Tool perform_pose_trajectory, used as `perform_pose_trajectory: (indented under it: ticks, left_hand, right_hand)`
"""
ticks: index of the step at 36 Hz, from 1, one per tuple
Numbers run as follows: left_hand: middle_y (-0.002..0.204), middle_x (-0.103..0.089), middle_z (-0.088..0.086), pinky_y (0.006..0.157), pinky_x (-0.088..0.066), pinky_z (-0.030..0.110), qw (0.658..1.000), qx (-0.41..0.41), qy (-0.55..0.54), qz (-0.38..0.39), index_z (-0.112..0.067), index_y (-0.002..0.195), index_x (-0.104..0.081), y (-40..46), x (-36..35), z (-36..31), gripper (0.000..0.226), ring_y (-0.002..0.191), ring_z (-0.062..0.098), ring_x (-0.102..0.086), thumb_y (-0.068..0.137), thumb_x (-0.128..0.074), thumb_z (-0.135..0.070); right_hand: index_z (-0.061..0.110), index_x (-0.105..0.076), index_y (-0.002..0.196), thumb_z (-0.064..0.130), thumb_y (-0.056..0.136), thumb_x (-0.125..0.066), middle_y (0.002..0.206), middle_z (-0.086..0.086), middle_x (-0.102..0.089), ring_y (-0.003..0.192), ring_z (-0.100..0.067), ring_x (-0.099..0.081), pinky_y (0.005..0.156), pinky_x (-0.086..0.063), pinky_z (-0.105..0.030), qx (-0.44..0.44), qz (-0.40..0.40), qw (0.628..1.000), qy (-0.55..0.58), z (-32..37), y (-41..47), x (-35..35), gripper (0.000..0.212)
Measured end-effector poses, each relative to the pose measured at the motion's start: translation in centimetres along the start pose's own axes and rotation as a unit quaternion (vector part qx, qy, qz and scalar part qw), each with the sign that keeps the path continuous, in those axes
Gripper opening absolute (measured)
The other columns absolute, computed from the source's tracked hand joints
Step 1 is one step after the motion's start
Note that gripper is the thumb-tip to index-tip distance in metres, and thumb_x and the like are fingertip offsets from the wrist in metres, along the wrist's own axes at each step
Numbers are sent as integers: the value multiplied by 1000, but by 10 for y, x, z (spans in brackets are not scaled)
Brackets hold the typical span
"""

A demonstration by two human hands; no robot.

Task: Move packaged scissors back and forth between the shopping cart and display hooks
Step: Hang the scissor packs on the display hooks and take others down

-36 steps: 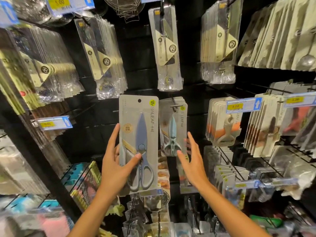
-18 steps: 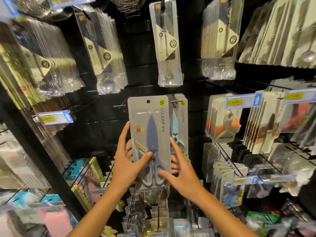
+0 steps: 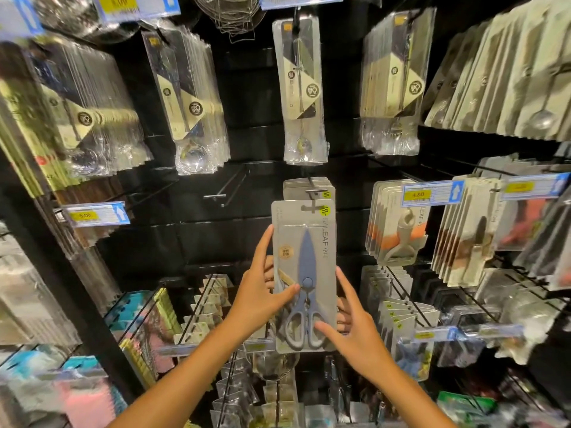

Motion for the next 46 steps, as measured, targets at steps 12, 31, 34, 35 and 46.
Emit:
perform_pose_trajectory:
  ticks: [12, 31, 34, 35, 46]
  left_hand:
    - [140, -58, -9, 92, -59, 27, 1000, 7, -11, 20, -50, 157, 0, 18, -11, -7, 117, 121, 3, -63, 83, -83, -16]
    - [157, -41, 0, 97, -53, 31, 991, 80, -8, 111, -53, 154, 11, 59, -11, 4, 112, 137, 19, -52, 91, -74, -19]
    - [160, -36, 1, 105, -48, 38, 990, 88, -8, 113, -51, 155, 12, 66, -9, 4, 113, 141, 21, -46, 91, -74, -20]
    - [160, -35, 1, 105, -48, 38, 989, 90, -8, 115, -51, 155, 12, 68, -9, 4, 112, 141, 20, -46, 91, -75, -20]
    - [143, -29, -20, 86, -43, 0, 985, 64, 26, 157, -46, 149, 12, 70, -11, 8, 110, 127, -4, -41, 91, -73, -7]
  right_hand:
    - [64, -6, 150, 16, 91, -75, 126, 18, -68, 105, -8, -71, 87, -61, -35, 7, -18, 1000, -5, -1, 5, 16, 103]
    - [65, 18, 145, 23, 96, -68, 157, 11, -41, 129, -12, -57, 103, -53, -37, -6, 29, 992, -125, -10, 47, 25, 108]
    - [64, 16, 147, 20, 94, -69, 158, 8, -38, 138, -11, -47, 110, -48, -44, -11, 15, 992, -123, -16, 61, 21, 110]
    - [64, 14, 147, 19, 93, -69, 156, 8, -39, 136, -12, -49, 109, -49, -45, -11, 10, 993, -119, -19, 65, 20, 109]
    - [50, 4, 156, 16, 93, -69, 155, 0, -32, 143, -17, -38, 115, -40, -37, -34, -20, 993, -112, -24, 84, 18, 102]
Point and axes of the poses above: each hand's wrist, its own y-axis towards the middle knuckle, its own x-axis out of the back of the hand, z = x × y, the point moved 1 cm from there along y, towards the middle knuckle
